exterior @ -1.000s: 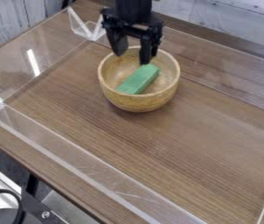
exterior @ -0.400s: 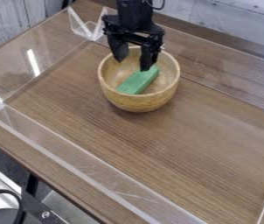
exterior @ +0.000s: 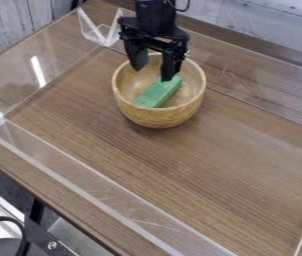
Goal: Put the green block in the brown bowl
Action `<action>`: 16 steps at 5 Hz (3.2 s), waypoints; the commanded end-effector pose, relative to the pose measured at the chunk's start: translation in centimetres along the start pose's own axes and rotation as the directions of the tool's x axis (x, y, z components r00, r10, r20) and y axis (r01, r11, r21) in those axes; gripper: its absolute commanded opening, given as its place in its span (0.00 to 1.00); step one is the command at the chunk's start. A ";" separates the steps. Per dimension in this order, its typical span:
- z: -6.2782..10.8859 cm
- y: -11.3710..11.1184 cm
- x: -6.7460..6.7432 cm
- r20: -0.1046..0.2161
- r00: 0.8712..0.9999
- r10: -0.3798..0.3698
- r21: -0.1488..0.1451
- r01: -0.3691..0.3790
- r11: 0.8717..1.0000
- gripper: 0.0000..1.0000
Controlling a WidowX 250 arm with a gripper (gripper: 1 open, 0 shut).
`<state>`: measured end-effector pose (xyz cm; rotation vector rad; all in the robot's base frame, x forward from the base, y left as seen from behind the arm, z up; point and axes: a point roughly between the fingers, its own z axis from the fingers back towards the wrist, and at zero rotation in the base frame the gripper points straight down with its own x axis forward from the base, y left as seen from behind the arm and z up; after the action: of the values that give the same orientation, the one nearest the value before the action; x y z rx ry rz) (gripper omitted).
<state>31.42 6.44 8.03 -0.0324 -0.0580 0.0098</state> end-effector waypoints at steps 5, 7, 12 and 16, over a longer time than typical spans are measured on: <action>10.3 2.1 -0.2 0.157 0.986 0.059 -0.005 -0.059 0.998 1.00; 9.8 3.9 0.1 0.144 0.984 0.105 0.002 -0.106 0.994 1.00; 5.5 7.2 2.2 0.075 0.983 0.167 0.033 -0.170 0.985 0.00; 2.5 5.5 2.6 0.031 0.994 0.102 0.031 -0.103 0.994 0.00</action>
<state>33.34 11.84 8.85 -0.0240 -0.0332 0.1205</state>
